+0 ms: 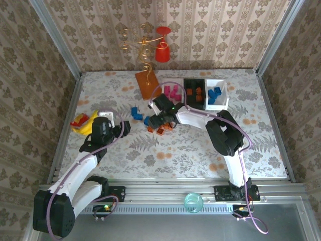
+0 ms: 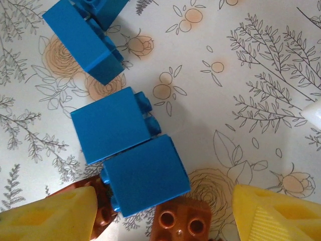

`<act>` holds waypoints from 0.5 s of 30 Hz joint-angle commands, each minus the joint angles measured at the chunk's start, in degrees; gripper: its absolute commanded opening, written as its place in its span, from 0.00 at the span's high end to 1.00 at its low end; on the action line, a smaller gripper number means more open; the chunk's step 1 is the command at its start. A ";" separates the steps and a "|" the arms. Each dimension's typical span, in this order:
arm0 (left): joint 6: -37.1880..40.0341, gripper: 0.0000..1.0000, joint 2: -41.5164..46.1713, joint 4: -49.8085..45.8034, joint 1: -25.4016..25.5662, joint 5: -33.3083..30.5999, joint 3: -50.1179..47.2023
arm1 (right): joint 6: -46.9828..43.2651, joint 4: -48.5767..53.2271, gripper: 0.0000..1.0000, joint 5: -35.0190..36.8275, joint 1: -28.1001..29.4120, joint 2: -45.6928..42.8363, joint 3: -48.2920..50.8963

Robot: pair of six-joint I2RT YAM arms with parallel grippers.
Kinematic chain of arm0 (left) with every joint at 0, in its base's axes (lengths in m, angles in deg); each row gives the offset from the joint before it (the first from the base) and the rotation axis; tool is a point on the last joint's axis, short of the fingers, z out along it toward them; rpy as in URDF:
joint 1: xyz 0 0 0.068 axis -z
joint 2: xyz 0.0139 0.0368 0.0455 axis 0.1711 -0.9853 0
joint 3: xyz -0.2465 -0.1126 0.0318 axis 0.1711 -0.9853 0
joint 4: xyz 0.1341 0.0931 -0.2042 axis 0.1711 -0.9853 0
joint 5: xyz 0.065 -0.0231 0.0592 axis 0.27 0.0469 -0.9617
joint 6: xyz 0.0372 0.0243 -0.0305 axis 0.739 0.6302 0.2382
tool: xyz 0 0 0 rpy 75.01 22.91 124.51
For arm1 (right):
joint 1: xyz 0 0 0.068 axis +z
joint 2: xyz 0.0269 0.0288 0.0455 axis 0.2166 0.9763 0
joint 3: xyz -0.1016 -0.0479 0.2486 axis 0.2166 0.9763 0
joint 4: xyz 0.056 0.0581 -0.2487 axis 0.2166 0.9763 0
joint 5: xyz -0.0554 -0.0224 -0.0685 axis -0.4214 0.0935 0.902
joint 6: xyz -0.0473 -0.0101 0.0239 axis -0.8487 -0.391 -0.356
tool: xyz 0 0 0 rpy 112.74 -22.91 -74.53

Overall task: Sort the legos into containers by color
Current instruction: Separate the lego at the center of the table.

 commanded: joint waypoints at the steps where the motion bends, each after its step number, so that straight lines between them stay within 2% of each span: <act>1: -0.17 0.21 0.26 -0.66 -0.50 0.58 -0.33 | -1.66 2.48 0.28 -3.32 -0.62 1.43 -2.19; 15: -0.31 0.21 0.22 -0.63 -0.50 0.62 -0.51 | -4.51 4.21 0.28 -6.70 -0.88 5.40 -5.63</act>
